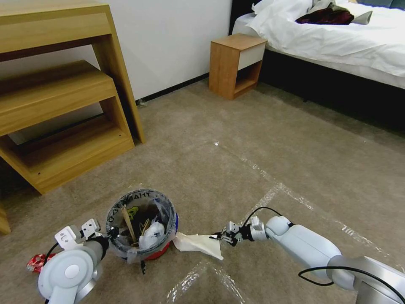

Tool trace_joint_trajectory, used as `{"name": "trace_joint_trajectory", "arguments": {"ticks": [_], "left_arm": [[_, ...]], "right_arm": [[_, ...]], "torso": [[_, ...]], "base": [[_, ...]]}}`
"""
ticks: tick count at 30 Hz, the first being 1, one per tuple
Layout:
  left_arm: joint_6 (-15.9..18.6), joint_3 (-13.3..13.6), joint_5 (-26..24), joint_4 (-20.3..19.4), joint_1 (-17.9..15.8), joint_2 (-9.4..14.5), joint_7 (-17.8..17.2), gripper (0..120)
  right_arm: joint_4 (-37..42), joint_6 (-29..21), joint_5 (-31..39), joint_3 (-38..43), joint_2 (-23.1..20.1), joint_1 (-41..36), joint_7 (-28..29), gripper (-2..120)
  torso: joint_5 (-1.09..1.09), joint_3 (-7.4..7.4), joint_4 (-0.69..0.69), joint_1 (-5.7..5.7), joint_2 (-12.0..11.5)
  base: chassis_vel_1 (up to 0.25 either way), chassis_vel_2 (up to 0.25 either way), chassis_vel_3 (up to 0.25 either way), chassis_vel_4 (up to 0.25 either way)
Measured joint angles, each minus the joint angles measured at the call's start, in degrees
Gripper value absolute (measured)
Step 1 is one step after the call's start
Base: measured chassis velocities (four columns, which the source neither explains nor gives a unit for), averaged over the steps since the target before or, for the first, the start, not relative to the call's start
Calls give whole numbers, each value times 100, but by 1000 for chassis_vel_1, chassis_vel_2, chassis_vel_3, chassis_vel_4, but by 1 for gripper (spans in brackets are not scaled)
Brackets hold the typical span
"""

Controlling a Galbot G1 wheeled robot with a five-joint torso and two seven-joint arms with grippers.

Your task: Pick up the trash bin and place the garbage on the floor into it.

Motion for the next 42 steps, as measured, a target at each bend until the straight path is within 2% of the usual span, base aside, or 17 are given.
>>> {"name": "trace_joint_trajectory", "arguments": {"ticks": [7,14,30,34,35,38,39,42], "left_arm": [[0,-52,-310,-239,-18,113,-164,0],[0,-146,-597,-499,-7,291,-316,0],[0,-282,-726,-824,162,403,-365,0],[0,-321,-932,-954,160,521,-443,0],[0,-321,-932,-954,160,521,-443,0],[0,-352,-1177,-1018,162,612,-547,0],[0,-352,-1177,-1018,162,612,-547,0],[-6,-370,-1472,-1074,149,726,-637,0]], "right_arm": [[297,-26,74,504,-345,138,24,0],[947,-184,249,981,-819,166,300,0],[1685,-311,475,2087,-1312,-116,647,0],[2516,-434,1309,2617,-1556,-217,853,0],[2516,-434,1309,2617,-1556,-217,853,0],[3403,-586,1935,3099,-1732,-366,1055,0],[3403,-586,1935,3099,-1732,-366,1055,0],[4214,-733,2452,3313,-1895,-460,1194,0]], "torso": [[1,0,0,0,0],[1,0,1,0,0],[1,0,1,0,0],[1,0,0,0,0],[1,0,0,0,0],[-2,-1,1,0,0],[-2,-1,1,0,0],[0,-1,-1,0,0]], "base": [[0,0,0,0],[0,0,0,0],[0,0,0,0],[0,0,0,0],[0,0,0,0],[0,0,0,0],[0,0,0,0],[0,0,0,0]]}}
